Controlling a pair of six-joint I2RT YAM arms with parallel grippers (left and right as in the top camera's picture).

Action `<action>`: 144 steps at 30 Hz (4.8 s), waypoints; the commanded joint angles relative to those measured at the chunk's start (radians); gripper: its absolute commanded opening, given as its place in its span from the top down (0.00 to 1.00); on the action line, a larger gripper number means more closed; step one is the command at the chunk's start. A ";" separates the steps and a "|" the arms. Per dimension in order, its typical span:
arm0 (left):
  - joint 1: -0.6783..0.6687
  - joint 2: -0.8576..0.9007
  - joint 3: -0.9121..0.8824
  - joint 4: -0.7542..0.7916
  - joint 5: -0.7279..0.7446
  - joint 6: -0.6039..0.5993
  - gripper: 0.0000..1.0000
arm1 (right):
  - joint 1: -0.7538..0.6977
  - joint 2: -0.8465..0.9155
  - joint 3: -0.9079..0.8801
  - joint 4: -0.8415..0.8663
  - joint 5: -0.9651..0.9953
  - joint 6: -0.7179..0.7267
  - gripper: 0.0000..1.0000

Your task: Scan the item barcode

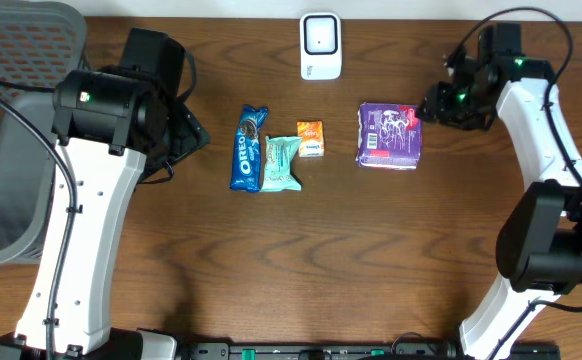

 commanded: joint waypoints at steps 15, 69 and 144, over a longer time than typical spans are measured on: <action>0.003 0.001 -0.002 -0.005 -0.020 -0.005 0.02 | 0.079 -0.031 -0.224 0.206 0.077 0.083 0.99; 0.003 0.001 -0.002 -0.005 -0.020 -0.005 0.02 | -0.082 0.058 -0.136 0.167 -0.150 0.052 0.01; 0.003 0.001 -0.002 -0.005 -0.020 -0.005 0.02 | 0.282 0.172 0.552 -0.305 0.323 0.034 0.04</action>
